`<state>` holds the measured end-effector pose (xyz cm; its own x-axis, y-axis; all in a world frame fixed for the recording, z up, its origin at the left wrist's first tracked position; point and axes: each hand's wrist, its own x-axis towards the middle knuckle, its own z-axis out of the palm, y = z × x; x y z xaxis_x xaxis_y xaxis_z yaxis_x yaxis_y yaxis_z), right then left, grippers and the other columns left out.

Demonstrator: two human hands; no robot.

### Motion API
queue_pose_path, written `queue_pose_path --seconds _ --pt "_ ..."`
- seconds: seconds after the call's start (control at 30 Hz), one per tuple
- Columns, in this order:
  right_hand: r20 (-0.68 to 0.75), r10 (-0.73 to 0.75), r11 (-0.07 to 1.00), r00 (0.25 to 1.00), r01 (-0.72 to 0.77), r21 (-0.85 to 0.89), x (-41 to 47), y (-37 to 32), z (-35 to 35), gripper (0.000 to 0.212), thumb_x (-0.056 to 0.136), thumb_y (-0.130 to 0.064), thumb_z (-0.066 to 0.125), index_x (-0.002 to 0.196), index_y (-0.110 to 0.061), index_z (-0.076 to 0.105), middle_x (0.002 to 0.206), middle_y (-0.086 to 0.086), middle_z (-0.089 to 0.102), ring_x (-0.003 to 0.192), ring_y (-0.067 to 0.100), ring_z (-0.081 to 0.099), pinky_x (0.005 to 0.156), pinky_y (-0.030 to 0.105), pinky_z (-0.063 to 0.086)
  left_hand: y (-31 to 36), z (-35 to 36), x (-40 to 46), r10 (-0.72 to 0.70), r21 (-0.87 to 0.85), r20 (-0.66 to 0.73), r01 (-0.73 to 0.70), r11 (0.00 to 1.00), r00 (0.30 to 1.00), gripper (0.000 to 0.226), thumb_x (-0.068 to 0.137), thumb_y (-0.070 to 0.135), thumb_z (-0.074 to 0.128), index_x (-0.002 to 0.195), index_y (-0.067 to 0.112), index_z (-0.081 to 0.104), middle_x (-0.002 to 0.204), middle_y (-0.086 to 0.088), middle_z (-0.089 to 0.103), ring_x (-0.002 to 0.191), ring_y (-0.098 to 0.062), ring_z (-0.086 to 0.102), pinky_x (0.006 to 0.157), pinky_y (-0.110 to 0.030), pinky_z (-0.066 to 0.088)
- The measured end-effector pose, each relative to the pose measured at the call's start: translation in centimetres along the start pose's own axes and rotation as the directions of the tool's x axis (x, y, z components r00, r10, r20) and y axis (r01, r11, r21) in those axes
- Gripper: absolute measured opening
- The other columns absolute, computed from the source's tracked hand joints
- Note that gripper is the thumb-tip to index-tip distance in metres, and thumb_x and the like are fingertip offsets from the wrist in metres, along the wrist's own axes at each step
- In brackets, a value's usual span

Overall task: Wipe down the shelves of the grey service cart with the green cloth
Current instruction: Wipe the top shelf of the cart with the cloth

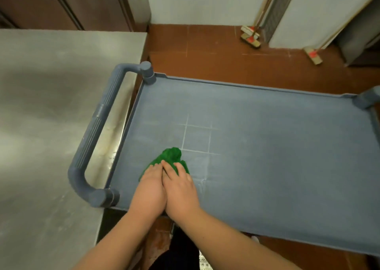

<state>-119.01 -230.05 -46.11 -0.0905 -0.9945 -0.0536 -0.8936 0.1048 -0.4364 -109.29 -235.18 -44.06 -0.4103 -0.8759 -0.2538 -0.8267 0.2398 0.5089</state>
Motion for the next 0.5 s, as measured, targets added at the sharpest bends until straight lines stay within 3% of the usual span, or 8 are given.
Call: queue_pose_path --seconds 0.1,0.23,0.37,0.5 --pt "-0.03 0.089 0.996 0.996 -0.088 0.024 -3.2 3.8 -1.8 0.064 0.083 -0.03 0.064 0.144 -0.024 0.047 0.151 -0.01 0.043 0.129 0.027 0.045 0.1 0.036 0.048 4.2 3.3 -0.9 0.023 -0.064 0.026 -0.021 0.998 0.999 0.057 0.088 0.022 0.037 0.141 0.004 0.045 0.144 -0.015 0.049 0.136 -0.026 0.041 0.117 -0.036 0.025" --pt "-0.01 0.157 0.986 0.988 -0.156 0.063 -8.4 10.7 -5.0 0.061 0.09 -0.027 0.061 0.148 -0.026 0.042 0.156 -0.009 0.035 0.137 0.029 0.037 0.109 0.042 0.043 12.1 8.1 -3.1 0.065 -0.138 0.027 -0.06 0.989 0.998 0.056 0.09 0.023 0.035 0.143 0.006 0.044 0.146 -0.013 0.045 0.139 -0.024 0.037 0.119 -0.032 0.02" --pt "0.034 0.237 0.971 0.971 -0.238 0.0 -14.1 19.7 -8.8 0.065 0.094 -0.03 0.056 0.154 -0.028 0.03 0.163 -0.011 0.019 0.146 0.023 0.019 0.117 0.037 0.03 21.3 13.7 -4.6 0.168 -0.149 0.091 -0.153 0.977 0.982 0.057 0.091 0.023 0.034 0.144 0.005 0.041 0.148 -0.014 0.043 0.141 -0.026 0.034 0.12 -0.029 0.014" --pt "0.032 0.312 0.948 0.95 -0.309 -0.069 -17.4 24.5 -10.2 0.068 0.091 -0.037 0.049 0.154 -0.027 0.027 0.162 -0.007 0.023 0.149 0.016 0.017 0.12 0.025 0.011 26.6 16.4 -4.7 0.254 -0.095 0.175 -0.241 0.966 0.951 0.056 0.093 0.017 0.041 0.147 0.003 0.034 0.15 -0.015 0.04 0.142 -0.027 0.031 0.12 -0.031 0.012"
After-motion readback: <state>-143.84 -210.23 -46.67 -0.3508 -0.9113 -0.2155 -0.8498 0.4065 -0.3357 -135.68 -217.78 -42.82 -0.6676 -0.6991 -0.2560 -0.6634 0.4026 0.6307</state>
